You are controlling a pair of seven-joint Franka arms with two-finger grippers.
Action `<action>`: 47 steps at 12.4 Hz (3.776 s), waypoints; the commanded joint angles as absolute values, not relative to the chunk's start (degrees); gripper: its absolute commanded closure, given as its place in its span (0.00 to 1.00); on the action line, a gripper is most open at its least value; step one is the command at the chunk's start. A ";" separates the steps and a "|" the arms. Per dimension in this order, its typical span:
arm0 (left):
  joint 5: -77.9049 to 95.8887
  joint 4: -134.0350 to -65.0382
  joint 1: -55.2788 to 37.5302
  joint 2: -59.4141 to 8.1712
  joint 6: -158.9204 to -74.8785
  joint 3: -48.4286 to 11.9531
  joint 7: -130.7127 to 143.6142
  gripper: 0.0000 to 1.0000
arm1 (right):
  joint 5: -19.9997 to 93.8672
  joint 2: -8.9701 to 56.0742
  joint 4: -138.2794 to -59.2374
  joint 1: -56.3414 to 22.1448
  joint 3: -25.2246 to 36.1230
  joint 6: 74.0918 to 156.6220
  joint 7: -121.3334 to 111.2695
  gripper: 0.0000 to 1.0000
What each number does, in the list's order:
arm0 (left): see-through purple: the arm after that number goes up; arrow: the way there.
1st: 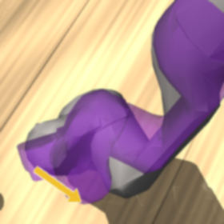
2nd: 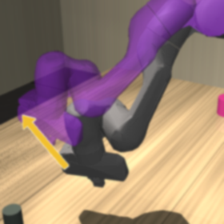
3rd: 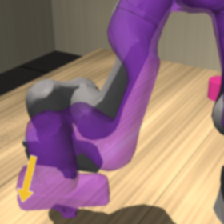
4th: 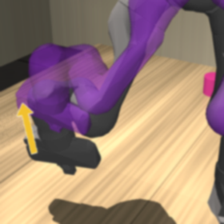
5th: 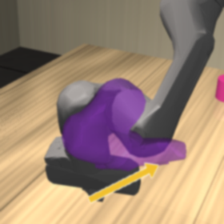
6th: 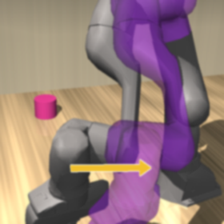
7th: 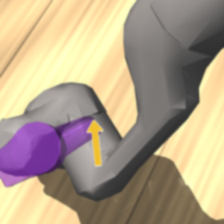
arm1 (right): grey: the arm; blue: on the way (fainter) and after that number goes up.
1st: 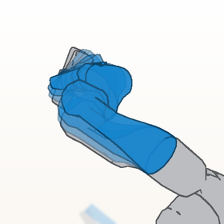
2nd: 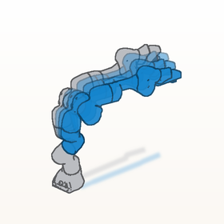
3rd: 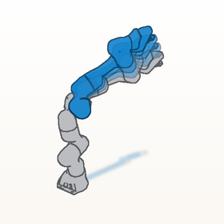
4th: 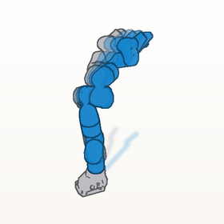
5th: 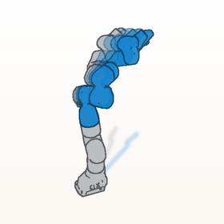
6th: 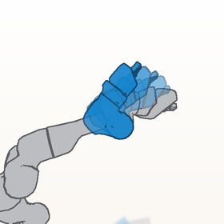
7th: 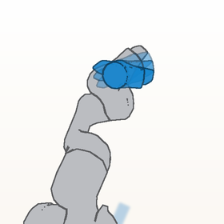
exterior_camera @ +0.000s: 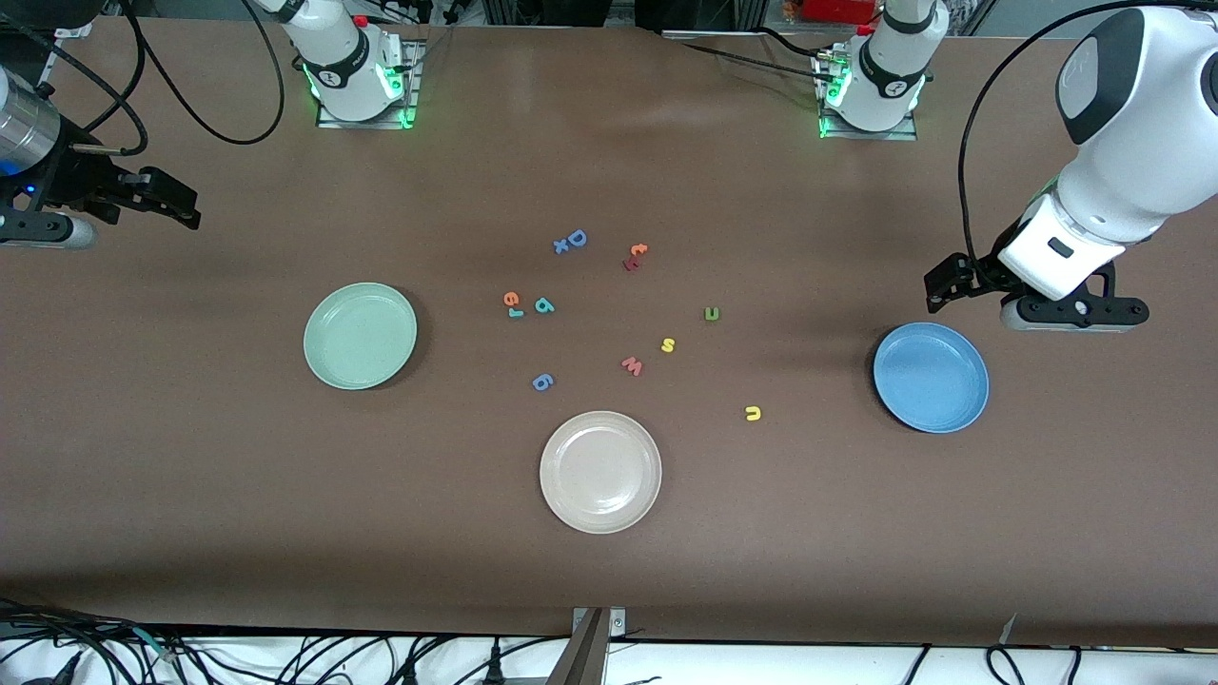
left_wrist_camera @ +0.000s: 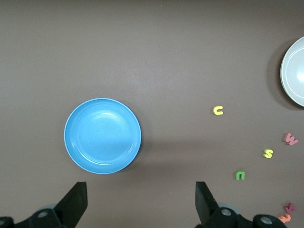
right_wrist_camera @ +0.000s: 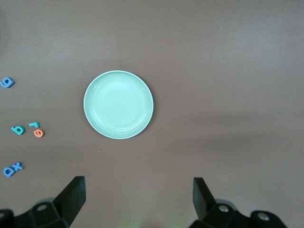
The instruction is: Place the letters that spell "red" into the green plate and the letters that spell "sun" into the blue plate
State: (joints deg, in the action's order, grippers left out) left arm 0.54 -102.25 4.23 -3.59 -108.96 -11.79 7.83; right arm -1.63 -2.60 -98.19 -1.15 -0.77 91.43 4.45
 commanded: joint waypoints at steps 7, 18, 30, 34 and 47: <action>0.97 -96.52 4.22 -5.62 -107.67 -11.69 7.73 0.00 | -0.88 -3.16 -98.09 -1.49 -0.44 90.97 3.87 0.00; 0.79 -93.25 5.63 -5.89 -106.17 -11.25 7.82 0.00 | -0.88 -3.16 -98.09 -1.49 -0.44 91.05 3.87 0.00; 0.79 -93.43 5.36 -5.98 -105.64 -11.34 7.91 0.00 | -0.88 -3.16 -98.09 -1.49 -0.44 90.97 3.78 0.00; 0.79 -93.43 5.27 -5.98 -105.29 -11.34 8.00 0.00 | -0.88 -3.16 -98.00 -1.49 -0.44 90.97 3.78 0.00; 0.79 -93.43 5.54 -5.98 -104.24 -11.43 7.91 0.00 | -0.88 -3.16 -98.09 -1.49 -0.44 90.97 3.78 0.00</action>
